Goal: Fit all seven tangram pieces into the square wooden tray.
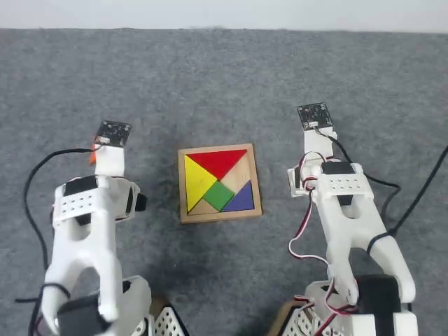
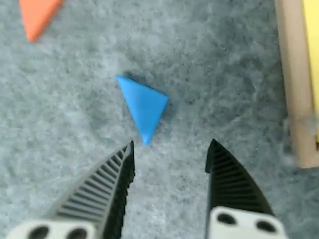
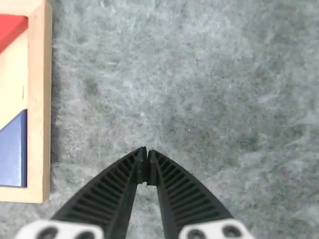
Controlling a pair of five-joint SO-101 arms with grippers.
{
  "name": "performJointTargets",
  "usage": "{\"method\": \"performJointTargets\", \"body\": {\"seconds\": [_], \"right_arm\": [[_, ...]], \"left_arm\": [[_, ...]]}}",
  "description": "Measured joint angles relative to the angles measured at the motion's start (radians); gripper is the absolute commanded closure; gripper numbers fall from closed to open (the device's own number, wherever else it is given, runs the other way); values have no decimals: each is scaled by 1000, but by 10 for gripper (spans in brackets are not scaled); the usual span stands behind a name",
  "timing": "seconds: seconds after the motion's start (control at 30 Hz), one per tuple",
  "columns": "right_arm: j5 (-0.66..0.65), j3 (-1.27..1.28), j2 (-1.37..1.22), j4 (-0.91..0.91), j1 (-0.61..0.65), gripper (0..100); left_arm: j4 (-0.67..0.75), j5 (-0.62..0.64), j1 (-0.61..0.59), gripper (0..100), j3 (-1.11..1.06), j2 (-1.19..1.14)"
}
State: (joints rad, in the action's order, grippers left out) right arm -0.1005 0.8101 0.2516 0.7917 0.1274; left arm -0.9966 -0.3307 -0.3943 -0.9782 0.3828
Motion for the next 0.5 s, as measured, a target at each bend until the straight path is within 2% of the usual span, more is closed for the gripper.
{"method": "performJointTargets", "body": {"seconds": [0.17, 0.3, 0.5], "right_arm": [[0, 0, 0, 0, 0, 992], [0, 0, 0, 0, 0, 992], [0, 0, 0, 0, 0, 992]], "left_arm": [[-2, -12, 0, 780, 92, -204], [-55, -9, 0, 810, 230, -367], [-101, -14, 5, 812, 315, -440]]}}
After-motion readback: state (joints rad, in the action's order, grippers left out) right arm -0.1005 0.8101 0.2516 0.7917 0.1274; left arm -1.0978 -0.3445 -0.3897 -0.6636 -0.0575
